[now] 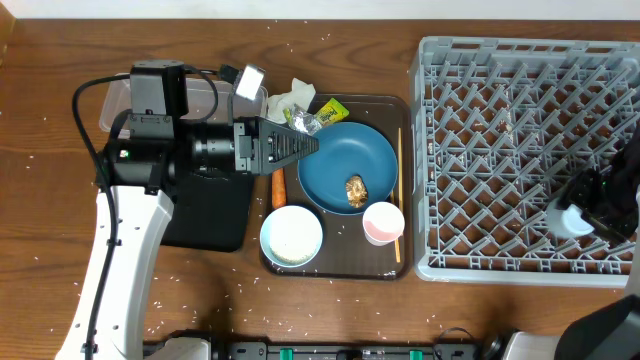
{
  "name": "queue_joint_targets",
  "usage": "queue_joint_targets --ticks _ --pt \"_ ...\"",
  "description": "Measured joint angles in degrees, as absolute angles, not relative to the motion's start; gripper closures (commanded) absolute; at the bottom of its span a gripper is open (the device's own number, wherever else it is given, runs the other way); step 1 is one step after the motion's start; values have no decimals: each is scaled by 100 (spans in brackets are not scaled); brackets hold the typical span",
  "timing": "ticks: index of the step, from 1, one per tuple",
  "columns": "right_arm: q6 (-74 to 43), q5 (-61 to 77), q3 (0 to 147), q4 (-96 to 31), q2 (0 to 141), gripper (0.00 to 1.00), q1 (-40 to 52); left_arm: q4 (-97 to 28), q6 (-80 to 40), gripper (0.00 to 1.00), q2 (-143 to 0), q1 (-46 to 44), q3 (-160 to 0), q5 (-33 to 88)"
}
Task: Sort waste into correct bins and load items into the dishwasher rack
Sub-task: 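Carry the cup with right gripper and place it in the rack, then grasp the pink cup with the left gripper and lift it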
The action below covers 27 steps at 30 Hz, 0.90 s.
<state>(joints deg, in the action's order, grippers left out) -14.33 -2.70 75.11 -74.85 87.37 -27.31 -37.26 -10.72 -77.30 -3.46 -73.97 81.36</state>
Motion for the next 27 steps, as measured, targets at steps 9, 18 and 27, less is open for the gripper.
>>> queue_joint_targets --ticks 9,18,27 --pt "-1481 -14 7721 -7607 8742 1 -2792 -3730 -1072 2 -7730 -360 -7397 8259" --pt "-1166 1531 8324 -7214 7242 1 -2792 -4357 -1072 4 -7730 -1531 -7397 5885" --pt "-1109 2117 8392 -7118 6055 1 -2792 -4565 -1050 18 -8138 -3691 -7382 1986"
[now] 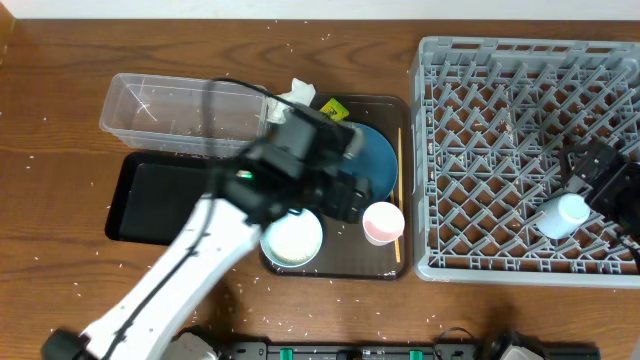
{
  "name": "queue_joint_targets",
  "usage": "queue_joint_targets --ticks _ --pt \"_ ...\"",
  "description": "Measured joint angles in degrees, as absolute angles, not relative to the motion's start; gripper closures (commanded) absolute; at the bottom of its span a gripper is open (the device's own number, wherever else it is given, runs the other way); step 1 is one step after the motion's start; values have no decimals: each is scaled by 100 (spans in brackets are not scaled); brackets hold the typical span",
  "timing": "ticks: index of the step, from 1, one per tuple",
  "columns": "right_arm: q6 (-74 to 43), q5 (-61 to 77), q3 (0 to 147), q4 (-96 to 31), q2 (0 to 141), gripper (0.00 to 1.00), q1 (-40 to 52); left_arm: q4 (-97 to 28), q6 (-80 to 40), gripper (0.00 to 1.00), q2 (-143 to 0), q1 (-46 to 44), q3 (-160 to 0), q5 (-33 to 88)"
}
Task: Sort waste into correct bins and load items into the dishwasher rack
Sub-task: 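Grasp the pink cup with the left gripper and lift it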
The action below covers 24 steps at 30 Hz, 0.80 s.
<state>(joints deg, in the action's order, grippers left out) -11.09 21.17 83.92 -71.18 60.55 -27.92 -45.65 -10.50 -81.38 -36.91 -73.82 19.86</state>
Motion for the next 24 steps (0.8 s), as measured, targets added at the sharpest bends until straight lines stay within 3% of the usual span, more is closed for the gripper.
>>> queue_joint_targets --ticks 7,20,24 --pt "-1107 2158 8390 -7338 6132 1 -2792 -4563 -1127 30 -9310 -4453 -7373 1035" --pt "-1107 2171 8390 -7371 6224 1 -2792 -4346 -1212 56 -10324 -4480 -7358 816" --pt "-1107 2171 8390 -7389 6224 1 -2792 -4228 -1212 58 -10342 -4480 -7358 845"
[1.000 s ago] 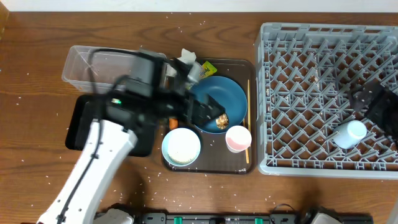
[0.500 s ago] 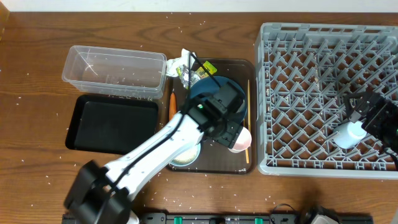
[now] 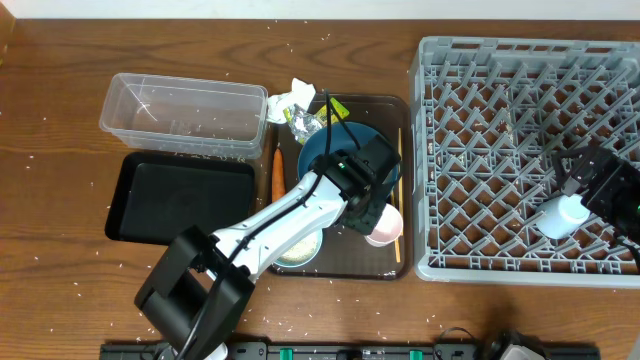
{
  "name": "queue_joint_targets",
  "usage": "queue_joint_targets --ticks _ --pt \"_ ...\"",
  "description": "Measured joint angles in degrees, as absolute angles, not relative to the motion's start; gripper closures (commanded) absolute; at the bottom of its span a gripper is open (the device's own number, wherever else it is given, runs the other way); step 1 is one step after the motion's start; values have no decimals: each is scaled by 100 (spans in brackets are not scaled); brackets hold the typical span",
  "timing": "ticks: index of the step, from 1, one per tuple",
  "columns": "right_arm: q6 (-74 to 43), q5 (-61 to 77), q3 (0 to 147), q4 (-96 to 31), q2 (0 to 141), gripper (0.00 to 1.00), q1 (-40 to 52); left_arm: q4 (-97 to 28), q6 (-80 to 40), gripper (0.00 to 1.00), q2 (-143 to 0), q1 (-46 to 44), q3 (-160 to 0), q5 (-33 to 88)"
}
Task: Sort waste into correct bins and load items into the dishwasher rack
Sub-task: 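Grasp the pink cup with the left gripper and lift it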
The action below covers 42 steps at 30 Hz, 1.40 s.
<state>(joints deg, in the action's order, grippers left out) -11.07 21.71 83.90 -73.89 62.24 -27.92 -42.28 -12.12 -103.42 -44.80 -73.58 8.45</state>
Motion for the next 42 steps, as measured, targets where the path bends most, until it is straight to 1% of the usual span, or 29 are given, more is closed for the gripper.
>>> queue_joint_targets --ticks 1,3,5,8,9,11,17,24,27,30,32,36,38,40,42 --pt "-1107 2171 8390 -7389 6224 1 -2792 -4174 -1216 59 -10342 -4480 -7358 882" --pt "-1107 2171 8390 -7389 6224 1 -2792 -4125 -1232 66 -10342 -4480 -7358 961" --pt "-1107 2171 8390 -7389 6224 1 -2792 -4060 -1229 71 -10342 -4480 -7358 1059" --pt "-1107 2171 8390 -7395 6224 1 -2792 -4016 -1214 76 -10342 -4480 -7358 1146" --pt "-1107 2171 8390 -7397 6224 1 -2792 -4005 -1225 81 -10342 -4480 -7358 1166" --pt "-1107 2171 8390 -7397 6224 1 -2792 -4001 -1232 94 -10342 -4480 -7358 1186" --pt "-1107 2171 8390 -7406 6224 1 -2792 -4095 -1205 94 -10342 -4480 -7358 1210" --pt "-1107 2174 8390 -7485 6224 1 -2792 -4982 -1205 94 -10200 -4407 -7487 1363" --pt "-1103 2178 8390 -7500 6224 1 -2792 -5157 -1208 94 -9756 -4178 -7756 1634" --pt "-1015 2204 8390 -7535 6224 1 -2792 -5015 -1205 94 -9032 -3649 -8009 2154" --pt "-886 2303 8390 -7559 6224 2 -2790 -4858 -1221 94 -8576 -3092 -8117 2731" --pt "-279 3129 8390 -7561 6224 5 -2683 -4475 -1295 94 -8134 -1627 -8182 4644" --pt "91 3732 8390 -7559 6224 7 -2456 -4410 -1347 94 -8173 -1109 -8182 5590" --pt "443 4309 8390 -7526 6224 7 -2182 -4418 -1374 94 -8285 -823 -8182 6473" --pt "709 4781 8390 -7376 6224 10 -1852 -4429 -1378 94 -8374 -757 -8182 7192"
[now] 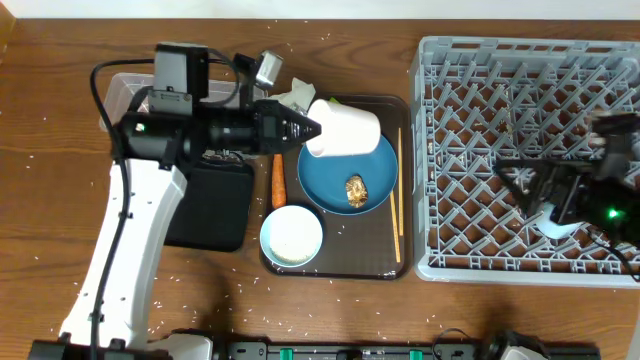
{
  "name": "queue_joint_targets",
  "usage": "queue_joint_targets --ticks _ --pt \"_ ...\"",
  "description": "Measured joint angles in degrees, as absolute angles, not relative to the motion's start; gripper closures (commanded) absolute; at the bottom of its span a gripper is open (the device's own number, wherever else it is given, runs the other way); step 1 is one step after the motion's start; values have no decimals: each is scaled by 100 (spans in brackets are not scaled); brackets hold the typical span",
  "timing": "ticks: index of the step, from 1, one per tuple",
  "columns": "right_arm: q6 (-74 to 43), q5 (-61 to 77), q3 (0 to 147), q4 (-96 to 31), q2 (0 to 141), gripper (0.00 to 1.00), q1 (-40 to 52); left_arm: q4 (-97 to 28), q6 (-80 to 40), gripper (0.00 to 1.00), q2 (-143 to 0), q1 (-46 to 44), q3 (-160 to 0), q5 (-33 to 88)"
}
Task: Sort waste into correct bins and load items into the dishwasher rack
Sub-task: 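Grasp the pink cup with the left gripper and lift it, then hand the pink cup from left gripper to right gripper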
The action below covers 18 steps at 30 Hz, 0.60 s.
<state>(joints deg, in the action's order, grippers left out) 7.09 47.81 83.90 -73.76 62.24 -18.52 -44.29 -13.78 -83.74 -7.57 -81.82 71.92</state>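
My left gripper [314,130] is shut on a pale pink cup [346,128], held on its side above the far edge of the blue plate [340,172]. The plate carries a brown food scrap [355,190]. On the brown tray [340,268] also lie a white bowl [291,237], a carrot [278,186] and chopsticks [394,214]. My right gripper [525,185] hovers over the grey dishwasher rack [480,100] with its fingers apart. A white cup [553,225] lies in the rack just below it, partly hidden.
Crumpled paper [291,97] sits at the tray's far left corner. A clear bin [112,100] and a black bin [210,210] stand left of the tray, both partly under my left arm. Crumbs speckle the wooden table [50,200].
My left gripper was down at the pink cup at the tray's front right. It now holds that cup raised over the plate's far edge. My right gripper has shifted left over the rack.
First my left gripper hung empty over the tray's far left, while my right was at the white cup in the rack. Then the right stood clear of that cup, and the left was over the tray, then at the pink cup. Now the pink cup is off the tray.
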Motion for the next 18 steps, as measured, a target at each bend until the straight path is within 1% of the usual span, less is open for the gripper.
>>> queue_joint_targets --ticks 2,6,12,18 --pt "860 5070 8390 -7216 6224 11 -1533 -4436 -1396 94 -8407 -788 -8182 7756" --pt "1039 5494 8390 -6877 6224 11 -810 -4464 -1463 94 -8399 -954 -8182 8414" --pt "1157 5920 8390 -6193 6224 10 270 -4473 -1527 94 -8401 -1337 -8182 8737" --pt "1205 6042 8390 -5819 6239 11 917 -4473 -1573 94 -8401 -1483 -8182 8840"
